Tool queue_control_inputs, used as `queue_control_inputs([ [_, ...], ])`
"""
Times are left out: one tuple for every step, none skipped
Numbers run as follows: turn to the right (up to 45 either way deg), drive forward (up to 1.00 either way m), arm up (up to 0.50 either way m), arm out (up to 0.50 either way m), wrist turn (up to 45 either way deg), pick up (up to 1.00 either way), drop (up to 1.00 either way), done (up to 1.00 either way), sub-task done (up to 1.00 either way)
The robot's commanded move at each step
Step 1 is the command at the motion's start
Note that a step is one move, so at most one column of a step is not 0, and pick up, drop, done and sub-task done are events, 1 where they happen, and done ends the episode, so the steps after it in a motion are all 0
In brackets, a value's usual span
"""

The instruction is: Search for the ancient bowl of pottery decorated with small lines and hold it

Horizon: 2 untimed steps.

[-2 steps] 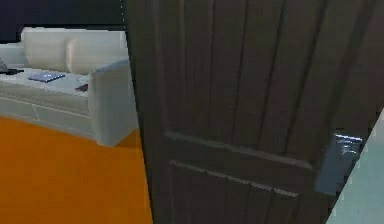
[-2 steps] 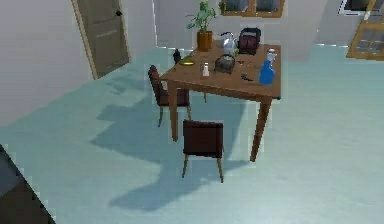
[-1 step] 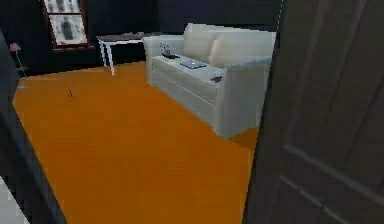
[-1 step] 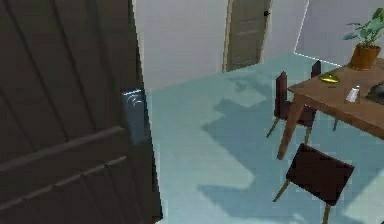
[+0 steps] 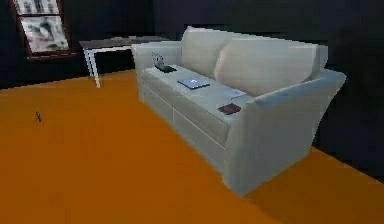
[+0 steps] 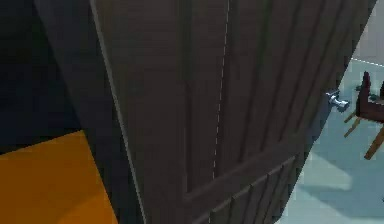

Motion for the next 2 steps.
queue_control_inputs([
  [-21.0,0.00,0.00,0.00,0.0,0.00,0.00,0.00,0.00],
  [0.0,1.00,0.00,0.00,0.0,0.00,0.00,0.00,0.00],
])
